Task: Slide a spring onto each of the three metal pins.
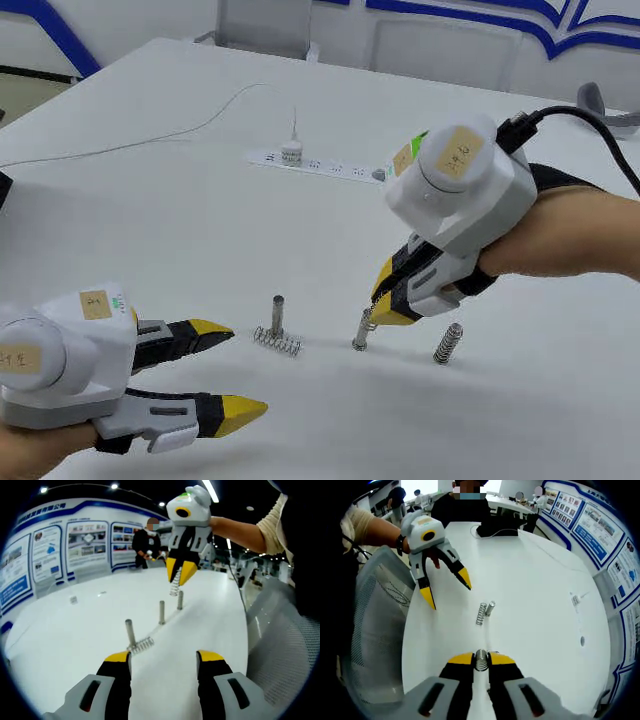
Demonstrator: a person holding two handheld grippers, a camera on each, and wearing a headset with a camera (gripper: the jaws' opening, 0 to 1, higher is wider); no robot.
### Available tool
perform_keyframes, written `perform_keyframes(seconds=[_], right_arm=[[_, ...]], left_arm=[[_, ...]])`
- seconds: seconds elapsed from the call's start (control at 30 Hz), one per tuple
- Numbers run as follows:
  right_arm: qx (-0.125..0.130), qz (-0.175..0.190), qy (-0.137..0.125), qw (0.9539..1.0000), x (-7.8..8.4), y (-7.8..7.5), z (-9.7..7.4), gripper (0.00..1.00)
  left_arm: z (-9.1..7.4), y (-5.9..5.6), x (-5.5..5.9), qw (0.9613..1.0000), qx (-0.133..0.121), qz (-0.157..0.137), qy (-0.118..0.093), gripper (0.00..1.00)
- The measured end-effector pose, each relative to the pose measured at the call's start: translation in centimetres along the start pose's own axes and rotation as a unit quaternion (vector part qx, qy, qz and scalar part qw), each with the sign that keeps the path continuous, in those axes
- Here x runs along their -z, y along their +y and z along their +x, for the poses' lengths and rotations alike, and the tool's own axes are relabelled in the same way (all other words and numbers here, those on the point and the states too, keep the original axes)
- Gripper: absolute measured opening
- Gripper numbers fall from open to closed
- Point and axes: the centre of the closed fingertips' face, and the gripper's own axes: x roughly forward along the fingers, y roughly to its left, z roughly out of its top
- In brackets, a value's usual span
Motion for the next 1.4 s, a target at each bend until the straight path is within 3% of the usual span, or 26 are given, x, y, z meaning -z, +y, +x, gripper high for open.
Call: perform_keyframes(seconds=[0.5, 1.4], right_arm=[[0.006, 0.008, 0.020, 0.9998, 0.8, -2.3, 0.9, 0.12], [-0.015, 0.007, 0.049, 0.9987, 1.4, -2.2, 3.0, 0.12]], left_arm=[[0.0, 0.0, 0.3, 1.0000, -0.001, -0.004, 0.002, 0.53], [-0.2, 0.5, 0.9, 0.9999, -0.002, -0.009, 0.005, 0.52]])
